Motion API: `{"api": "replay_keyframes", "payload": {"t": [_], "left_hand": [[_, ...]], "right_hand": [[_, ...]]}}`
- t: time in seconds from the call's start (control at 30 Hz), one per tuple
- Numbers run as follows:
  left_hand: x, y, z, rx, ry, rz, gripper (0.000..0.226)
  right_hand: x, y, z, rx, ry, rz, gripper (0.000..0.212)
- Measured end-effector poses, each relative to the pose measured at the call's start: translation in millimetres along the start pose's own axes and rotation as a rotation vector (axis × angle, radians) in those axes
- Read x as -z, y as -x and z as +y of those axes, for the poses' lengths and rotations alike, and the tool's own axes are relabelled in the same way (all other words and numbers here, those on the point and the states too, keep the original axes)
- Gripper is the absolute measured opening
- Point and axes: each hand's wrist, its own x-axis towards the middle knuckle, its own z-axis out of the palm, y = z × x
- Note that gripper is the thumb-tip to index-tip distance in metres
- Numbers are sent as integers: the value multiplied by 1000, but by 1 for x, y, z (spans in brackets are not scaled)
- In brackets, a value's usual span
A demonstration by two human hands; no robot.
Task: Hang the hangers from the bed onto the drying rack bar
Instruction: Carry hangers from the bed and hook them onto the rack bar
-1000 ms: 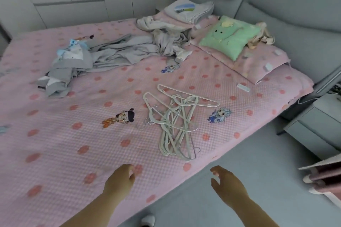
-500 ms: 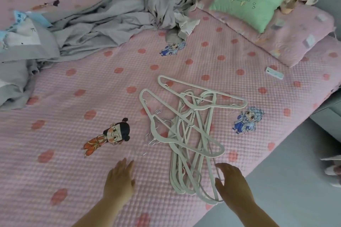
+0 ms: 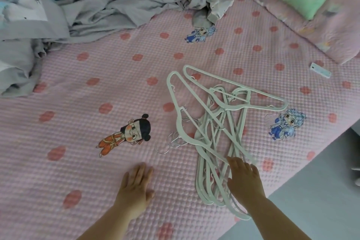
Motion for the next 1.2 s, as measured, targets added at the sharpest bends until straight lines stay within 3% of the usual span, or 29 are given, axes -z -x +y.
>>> {"api": "replay_keyframes", "payload": {"t": [0.03,0.07,0.17,0.3,0.5,0.57,0.77,0.87,0.93,1.1,1.2], "left_hand": [[6,-2,4,20,24,16,93],[7,-8,6,36,39,138,105],[24,0,11,61,51,-32,108],[36,1,16,102,53,-141,74],[52,4,20,101,130,-188,70],[59,2,21,121,272,-164,65],[114,10,49,101,1082,-5,51],[150,18,79,58,1391,-27,43],[165,21,100,40,1431,-64,36],[176,26,130,183,1654,6,14],[182,35,129,203,1613,81,16]], "right_hand": [[-1,0,-1,-5,-8,12,56],[-1,0,-1,-12,-18,19,55],[-2,-2,-3,-30,-30,35,54],[-1,1,-5,-18,-51,64,43],[18,24,3,16,-69,107,34],[29,33,6,35,-62,135,33],[58,65,6,66,-91,133,31],[63,79,4,74,-91,114,33],[63,89,2,82,-124,127,34],[59,112,-2,138,-209,199,34],[63,129,-3,200,-274,210,36]]}}
